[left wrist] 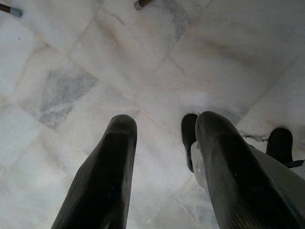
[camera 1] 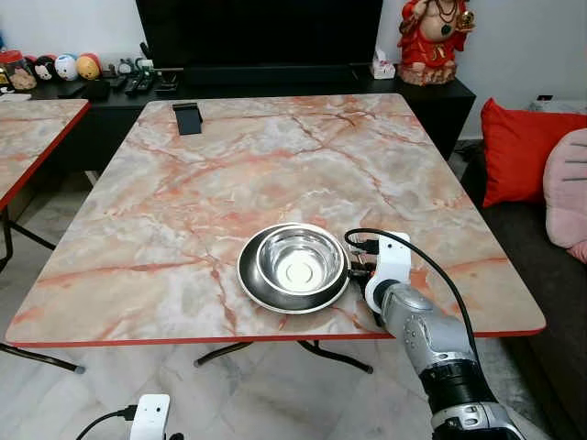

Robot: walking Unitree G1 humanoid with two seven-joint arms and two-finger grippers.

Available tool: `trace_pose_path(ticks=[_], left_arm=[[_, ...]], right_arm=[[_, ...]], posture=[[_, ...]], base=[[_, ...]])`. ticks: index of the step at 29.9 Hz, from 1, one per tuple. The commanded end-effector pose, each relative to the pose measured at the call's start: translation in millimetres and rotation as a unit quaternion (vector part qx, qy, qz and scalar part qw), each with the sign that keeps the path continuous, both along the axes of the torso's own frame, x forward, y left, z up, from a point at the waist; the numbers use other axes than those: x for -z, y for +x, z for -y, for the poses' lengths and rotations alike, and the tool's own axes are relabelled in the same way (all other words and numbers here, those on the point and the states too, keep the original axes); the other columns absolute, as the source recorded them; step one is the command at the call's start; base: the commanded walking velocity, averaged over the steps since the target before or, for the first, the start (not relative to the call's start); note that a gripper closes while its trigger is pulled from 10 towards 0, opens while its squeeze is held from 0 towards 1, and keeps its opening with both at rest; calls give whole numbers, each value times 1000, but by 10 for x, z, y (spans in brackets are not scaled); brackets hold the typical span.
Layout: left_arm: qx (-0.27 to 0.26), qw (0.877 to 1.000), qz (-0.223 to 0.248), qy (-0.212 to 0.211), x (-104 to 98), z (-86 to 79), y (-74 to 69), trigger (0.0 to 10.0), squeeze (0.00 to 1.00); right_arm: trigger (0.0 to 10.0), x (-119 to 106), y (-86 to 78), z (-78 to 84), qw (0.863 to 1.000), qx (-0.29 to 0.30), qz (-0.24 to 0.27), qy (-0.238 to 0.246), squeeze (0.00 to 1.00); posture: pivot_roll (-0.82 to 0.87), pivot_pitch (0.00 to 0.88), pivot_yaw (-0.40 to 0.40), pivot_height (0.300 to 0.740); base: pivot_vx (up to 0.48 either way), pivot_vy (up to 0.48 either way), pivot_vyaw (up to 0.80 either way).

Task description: Setting the table

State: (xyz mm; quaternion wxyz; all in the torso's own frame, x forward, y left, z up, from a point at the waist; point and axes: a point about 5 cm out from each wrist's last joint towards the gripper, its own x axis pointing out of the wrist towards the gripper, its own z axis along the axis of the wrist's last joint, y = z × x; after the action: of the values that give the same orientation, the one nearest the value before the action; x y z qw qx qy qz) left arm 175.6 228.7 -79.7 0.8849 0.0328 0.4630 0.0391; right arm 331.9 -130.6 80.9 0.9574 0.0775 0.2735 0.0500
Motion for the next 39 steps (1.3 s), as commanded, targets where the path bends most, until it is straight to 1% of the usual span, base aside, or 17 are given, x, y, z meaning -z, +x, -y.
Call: trace_pose_path(ticks=[1,2,3,7,8,9,10,12,13,17,22,31,35,36,38,39], left_arm=[[-2,1000,-8,0,14,-7,-29,10000,0],[-2,1000,-8,0,14,-7,-29,10000,0],[-2,1000,-8,0,14,-7,-29,10000,0],[-3,1000,-8,-1,14,-5,-27,10000,0],[-3,1000,-8,-1,14,-5,-26,10000,0],[-3,1000,-8,-1,14,-5,-26,10000,0],[-3,1000,-8,-1,14,-6,-27,10000,0],[-3,1000,-8,-1,14,-6,-27,10000,0],[-3,1000,-8,-2,14,-6,-27,10000,0],[-3,1000,-8,-2,14,-7,-28,10000,0],[-3,1000,-9,-2,13,-11,-28,10000,0],[0,1000,-9,-1,11,-9,-24,10000,0],[2,1000,-8,0,10,-3,-18,10000,0],[2,1000,-8,-1,11,-1,-18,10000,0],[2,1000,-8,-1,11,0,-18,10000,0],[2,1000,-8,-2,11,1,-18,10000,0]], right_arm=[[10000,44,-11,3,1000,4,-12,-2,463],[10000,43,-11,4,1000,4,-12,-2,267],[10000,35,-6,9,1000,8,-9,-3,0],[10000,24,4,25,1000,15,-4,-6,0],[10000,16,10,50,1000,21,-1,-17,0],[10000,16,10,50,1000,21,-1,-17,0],[10000,-8,23,91,999,30,8,-31,0],[10000,-8,23,91,999,30,8,-31,0],[10000,-36,35,119,999,38,17,-35,0],[10000,-62,49,150,997,50,27,-43,0],[10000,-165,92,142,996,64,65,-19,0],[10000,-195,103,116,995,59,76,-5,0],[10000,-321,136,55,992,47,114,18,0],[10000,-371,150,54,990,46,128,22,0],[10000,-404,159,53,989,46,138,24,0],[10000,-467,175,66,986,49,155,28,0]], posture=[[-51,0,5,740],[-51,0,5,740],[-51,0,5,740],[-50,0,6,740],[-51,0,6,740],[-51,0,6,740],[-53,0,8,740],[-53,0,8,740],[-52,0,7,740],[-52,0,8,740],[-52,0,11,740],[-51,0,10,740],[-52,0,10,740],[-53,0,10,740],[-53,0,10,740],[-54,0,10,740]], base=[[0,0,0],[0,0,0],[0,0,0],[0,0,0],[0,0,0],[0,0,0],[0,0,0],[0,0,0],[0,0,0],[0,0,0],[0,0,0],[0,0,0],[0,0,0],[0,0,0],[0,0,0],[0,0,0]])
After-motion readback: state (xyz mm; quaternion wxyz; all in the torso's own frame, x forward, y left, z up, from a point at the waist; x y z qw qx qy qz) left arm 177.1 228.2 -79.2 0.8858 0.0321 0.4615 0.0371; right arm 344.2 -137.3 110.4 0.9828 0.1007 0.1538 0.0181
